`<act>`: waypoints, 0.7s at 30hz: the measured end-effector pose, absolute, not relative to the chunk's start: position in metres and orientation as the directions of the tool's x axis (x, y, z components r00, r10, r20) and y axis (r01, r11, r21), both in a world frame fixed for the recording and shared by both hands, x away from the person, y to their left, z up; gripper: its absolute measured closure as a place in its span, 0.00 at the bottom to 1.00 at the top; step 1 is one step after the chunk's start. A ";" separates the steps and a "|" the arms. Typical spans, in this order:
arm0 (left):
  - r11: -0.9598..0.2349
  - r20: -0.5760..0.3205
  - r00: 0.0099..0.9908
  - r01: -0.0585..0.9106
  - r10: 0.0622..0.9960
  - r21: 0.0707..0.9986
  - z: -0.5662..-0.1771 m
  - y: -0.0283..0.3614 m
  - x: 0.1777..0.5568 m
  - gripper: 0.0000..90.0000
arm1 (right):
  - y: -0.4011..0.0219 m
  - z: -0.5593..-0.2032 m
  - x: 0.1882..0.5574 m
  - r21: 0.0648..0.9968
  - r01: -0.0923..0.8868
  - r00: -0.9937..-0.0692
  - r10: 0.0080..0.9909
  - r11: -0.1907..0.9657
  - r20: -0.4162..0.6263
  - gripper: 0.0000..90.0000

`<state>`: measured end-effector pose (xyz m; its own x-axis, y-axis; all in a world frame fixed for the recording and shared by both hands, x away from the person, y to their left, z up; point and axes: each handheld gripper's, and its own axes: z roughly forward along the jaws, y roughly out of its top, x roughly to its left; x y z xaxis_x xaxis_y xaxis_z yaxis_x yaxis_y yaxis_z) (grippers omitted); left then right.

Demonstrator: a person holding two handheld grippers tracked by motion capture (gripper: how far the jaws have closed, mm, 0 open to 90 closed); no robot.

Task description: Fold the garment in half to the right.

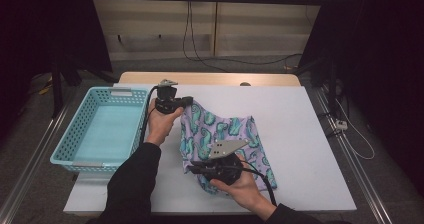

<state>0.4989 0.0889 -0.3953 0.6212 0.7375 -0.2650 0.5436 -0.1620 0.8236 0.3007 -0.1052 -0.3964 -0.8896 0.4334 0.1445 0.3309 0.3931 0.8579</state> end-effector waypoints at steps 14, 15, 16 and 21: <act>-0.138 -0.262 0.597 0.540 0.759 0.830 -0.380 0.100 0.501 0.96 | -0.100 -0.382 0.305 0.883 0.306 -0.896 0.422 0.354 0.141 0.94; -0.136 -0.261 0.595 0.540 0.760 0.831 -0.379 0.100 0.502 0.96 | -0.099 -0.381 0.306 0.885 0.304 -0.896 0.422 0.352 0.140 0.94; -0.139 -0.258 0.594 0.539 0.762 0.831 -0.377 0.101 0.502 0.96 | -0.099 -0.380 0.306 0.887 0.302 -0.896 0.422 0.350 0.139 0.95; -0.137 -0.250 0.587 0.534 0.770 0.834 -0.369 0.103 0.504 0.96 | -0.093 -0.370 0.309 0.899 0.282 -0.900 0.418 0.336 0.126 0.94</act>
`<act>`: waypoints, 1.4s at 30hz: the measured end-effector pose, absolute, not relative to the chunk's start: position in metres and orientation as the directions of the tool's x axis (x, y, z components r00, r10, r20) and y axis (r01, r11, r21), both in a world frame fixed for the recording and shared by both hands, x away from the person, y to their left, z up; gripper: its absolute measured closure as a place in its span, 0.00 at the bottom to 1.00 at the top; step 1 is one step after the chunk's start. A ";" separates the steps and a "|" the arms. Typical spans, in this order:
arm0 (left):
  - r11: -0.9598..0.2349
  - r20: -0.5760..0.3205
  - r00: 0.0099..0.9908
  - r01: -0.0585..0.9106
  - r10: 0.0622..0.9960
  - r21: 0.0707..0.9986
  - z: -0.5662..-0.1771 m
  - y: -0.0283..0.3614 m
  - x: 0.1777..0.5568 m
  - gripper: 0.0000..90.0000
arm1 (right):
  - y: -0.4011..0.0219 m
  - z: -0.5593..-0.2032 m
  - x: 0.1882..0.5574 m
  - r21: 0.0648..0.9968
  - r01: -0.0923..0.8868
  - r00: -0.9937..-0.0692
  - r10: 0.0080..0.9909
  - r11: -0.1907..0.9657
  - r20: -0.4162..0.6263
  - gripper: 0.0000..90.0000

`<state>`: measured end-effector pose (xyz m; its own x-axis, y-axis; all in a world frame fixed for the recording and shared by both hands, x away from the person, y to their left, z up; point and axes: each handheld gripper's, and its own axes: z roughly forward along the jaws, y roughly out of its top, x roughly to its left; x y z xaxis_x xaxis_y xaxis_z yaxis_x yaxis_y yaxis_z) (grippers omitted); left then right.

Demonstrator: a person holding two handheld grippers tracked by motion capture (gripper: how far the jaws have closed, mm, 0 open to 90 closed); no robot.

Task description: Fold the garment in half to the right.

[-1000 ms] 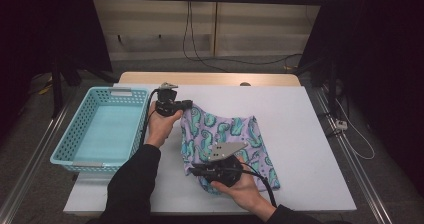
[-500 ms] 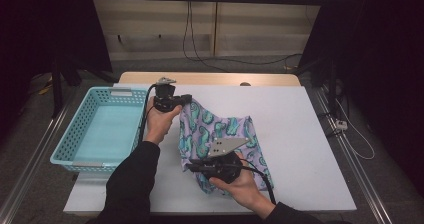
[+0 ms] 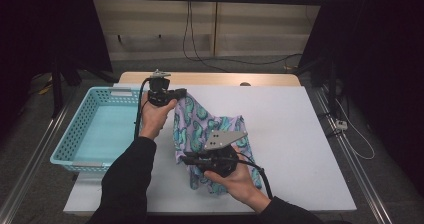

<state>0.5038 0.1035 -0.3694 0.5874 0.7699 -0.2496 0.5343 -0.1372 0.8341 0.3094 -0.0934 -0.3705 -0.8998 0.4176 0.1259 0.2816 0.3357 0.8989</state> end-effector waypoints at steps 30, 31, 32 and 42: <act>-0.163 -0.224 0.587 0.533 0.778 0.831 -0.379 0.070 0.507 0.96 | -0.129 -0.384 0.306 0.888 0.315 -0.868 0.480 0.336 0.126 0.94; -0.160 -0.228 0.588 0.534 0.776 0.830 -0.379 0.069 0.508 0.96 | -0.130 -0.384 0.305 0.888 0.317 -0.866 0.483 0.334 0.127 0.94; -0.167 -0.226 0.591 0.536 0.774 0.827 -0.380 0.067 0.508 0.96 | -0.131 -0.384 0.304 0.887 0.318 -0.865 0.486 0.335 0.126 0.94; -0.177 -0.234 0.609 0.536 0.758 0.826 -0.387 0.045 0.507 0.96 | -0.144 -0.393 0.299 0.878 0.340 -0.852 0.505 0.338 0.135 0.94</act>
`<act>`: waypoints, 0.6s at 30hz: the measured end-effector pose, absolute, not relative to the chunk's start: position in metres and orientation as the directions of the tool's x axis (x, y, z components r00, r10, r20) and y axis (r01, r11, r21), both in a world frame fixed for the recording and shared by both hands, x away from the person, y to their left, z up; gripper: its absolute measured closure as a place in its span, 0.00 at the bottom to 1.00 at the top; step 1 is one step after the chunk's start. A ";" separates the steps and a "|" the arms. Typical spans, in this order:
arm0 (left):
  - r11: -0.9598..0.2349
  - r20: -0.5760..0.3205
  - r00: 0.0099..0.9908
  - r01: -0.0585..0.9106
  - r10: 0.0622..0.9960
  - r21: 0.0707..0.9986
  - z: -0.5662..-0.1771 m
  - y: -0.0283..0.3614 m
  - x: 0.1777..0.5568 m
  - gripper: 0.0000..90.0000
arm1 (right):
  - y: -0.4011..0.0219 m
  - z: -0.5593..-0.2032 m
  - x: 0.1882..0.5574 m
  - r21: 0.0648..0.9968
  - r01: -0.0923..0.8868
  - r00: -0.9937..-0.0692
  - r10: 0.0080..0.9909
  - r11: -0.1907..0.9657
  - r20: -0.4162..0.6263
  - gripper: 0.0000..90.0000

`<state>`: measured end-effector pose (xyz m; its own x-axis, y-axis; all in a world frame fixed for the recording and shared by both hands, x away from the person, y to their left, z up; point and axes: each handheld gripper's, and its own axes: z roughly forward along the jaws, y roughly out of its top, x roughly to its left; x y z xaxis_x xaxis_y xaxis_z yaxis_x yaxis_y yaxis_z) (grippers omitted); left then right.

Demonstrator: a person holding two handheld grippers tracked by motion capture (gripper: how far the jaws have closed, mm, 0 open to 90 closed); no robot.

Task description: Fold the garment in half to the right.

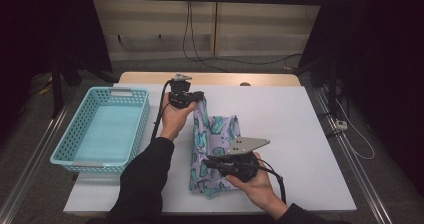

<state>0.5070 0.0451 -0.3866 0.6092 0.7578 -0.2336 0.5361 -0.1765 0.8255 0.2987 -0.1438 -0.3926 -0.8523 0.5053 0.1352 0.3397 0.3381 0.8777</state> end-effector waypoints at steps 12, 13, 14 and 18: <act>-0.221 -0.228 0.627 0.554 0.745 0.802 -0.404 0.021 0.514 0.96 | -0.164 -0.407 0.300 0.861 0.384 -0.825 0.542 0.335 0.157 0.94; -0.225 -0.230 0.632 0.555 0.740 0.801 -0.405 0.019 0.515 0.96 | -0.165 -0.408 0.300 0.859 0.385 -0.826 0.542 0.337 0.158 0.94; -0.225 -0.230 0.631 0.556 0.741 0.800 -0.406 0.017 0.515 0.96 | -0.166 -0.409 0.300 0.857 0.389 -0.824 0.543 0.339 0.159 0.94; -0.234 -0.236 0.636 0.565 0.735 0.791 -0.411 0.009 0.517 0.96 | -0.172 -0.413 0.299 0.852 0.395 -0.821 0.548 0.343 0.160 0.94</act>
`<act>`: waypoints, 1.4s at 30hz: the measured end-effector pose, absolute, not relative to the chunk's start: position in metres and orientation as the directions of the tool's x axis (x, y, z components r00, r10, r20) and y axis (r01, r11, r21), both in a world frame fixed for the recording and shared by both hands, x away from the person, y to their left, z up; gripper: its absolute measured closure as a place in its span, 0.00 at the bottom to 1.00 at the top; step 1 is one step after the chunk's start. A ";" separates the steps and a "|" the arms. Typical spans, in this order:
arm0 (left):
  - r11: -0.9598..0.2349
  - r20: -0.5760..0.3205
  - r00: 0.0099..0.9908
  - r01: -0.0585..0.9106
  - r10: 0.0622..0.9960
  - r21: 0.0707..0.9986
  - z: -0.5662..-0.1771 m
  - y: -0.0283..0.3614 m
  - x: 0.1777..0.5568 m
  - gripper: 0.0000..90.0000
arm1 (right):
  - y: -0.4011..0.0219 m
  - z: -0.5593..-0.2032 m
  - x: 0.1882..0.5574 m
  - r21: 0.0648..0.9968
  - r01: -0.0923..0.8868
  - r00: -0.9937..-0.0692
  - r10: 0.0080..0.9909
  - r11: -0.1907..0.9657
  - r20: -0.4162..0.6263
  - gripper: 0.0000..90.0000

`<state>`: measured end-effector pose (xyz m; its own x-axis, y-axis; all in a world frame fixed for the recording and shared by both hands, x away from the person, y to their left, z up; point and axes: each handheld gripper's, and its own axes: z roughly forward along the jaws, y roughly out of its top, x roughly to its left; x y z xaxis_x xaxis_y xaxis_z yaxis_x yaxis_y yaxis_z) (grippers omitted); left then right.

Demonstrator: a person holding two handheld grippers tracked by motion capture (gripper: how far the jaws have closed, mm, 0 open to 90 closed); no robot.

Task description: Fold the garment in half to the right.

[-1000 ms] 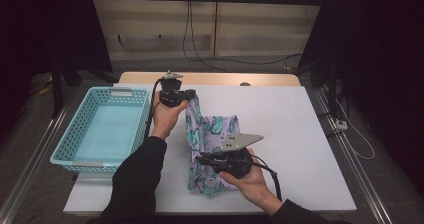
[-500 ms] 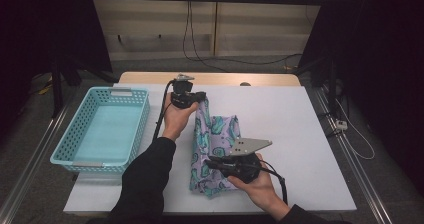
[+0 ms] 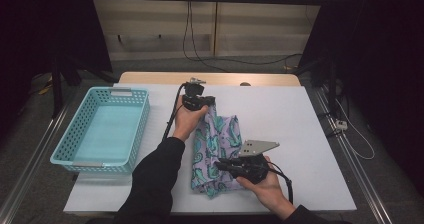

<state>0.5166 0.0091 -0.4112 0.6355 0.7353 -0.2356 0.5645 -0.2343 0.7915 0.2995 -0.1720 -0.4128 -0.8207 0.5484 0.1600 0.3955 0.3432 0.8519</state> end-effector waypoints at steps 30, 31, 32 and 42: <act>-0.293 -0.256 0.670 0.592 0.697 0.751 -0.439 -0.024 0.514 0.95 | -0.196 -0.437 0.292 0.790 0.457 -0.799 0.578 0.409 0.163 0.92; -0.298 -0.254 0.675 0.589 0.692 0.752 -0.439 -0.024 0.513 0.95 | -0.196 -0.436 0.292 0.790 0.456 -0.800 0.578 0.410 0.163 0.92; -0.301 -0.255 0.675 0.591 0.692 0.749 -0.439 -0.025 0.512 0.94 | -0.197 -0.436 0.292 0.789 0.456 -0.801 0.576 0.411 0.163 0.92; -0.285 -0.279 0.659 0.614 0.698 0.736 -0.442 -0.030 0.511 0.92 | -0.205 -0.440 0.289 0.771 0.469 -0.793 0.590 0.431 0.152 0.91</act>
<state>0.5106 -0.0304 -0.4424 0.6594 0.6980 -0.2793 0.6138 -0.2853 0.7361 0.2890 -0.2048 -0.4404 -0.7931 0.5898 0.1522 0.4687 0.4314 0.7709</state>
